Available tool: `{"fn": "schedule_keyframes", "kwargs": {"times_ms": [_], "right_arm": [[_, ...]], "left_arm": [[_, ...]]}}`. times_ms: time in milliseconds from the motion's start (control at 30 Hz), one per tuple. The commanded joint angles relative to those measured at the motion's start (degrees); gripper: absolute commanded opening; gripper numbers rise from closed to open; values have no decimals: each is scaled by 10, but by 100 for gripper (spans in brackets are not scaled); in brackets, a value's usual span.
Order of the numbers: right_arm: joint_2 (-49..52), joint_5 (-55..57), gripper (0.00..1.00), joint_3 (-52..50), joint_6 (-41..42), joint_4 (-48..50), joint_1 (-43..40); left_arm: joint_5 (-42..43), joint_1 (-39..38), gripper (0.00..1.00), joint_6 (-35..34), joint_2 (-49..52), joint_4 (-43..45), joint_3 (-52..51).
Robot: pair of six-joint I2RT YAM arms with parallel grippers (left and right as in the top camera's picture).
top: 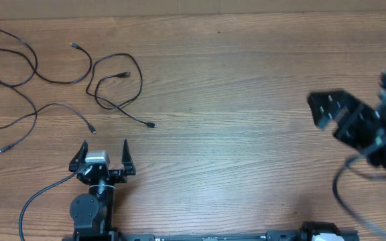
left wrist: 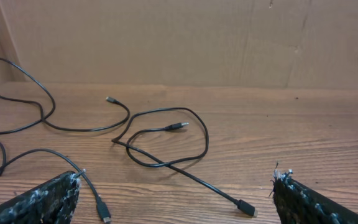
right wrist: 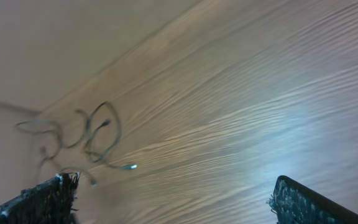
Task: Untangle cables
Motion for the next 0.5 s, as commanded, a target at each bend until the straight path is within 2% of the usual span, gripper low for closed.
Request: {"fn": "schedule_keyframes", "kwargs": {"times_ms": [0,133,200,333,467], "right_arm": [[-60,103,100,-14,-21,-12,-3],[-120,130,100,-55,-21,-4,-3],[-156,140,100,-98,-21,30,-3],[-225,142,100,-201,-21,124,-3],[-287,142,100,-313,-21,259,-3]], "left_arm": [[4,3,99,9,-5,2,-4],[4,3,99,9,-5,2,-4],[4,3,99,9,-5,2,-4],[4,3,99,9,-5,2,-4],[4,3,99,9,-5,2,-4]]}}
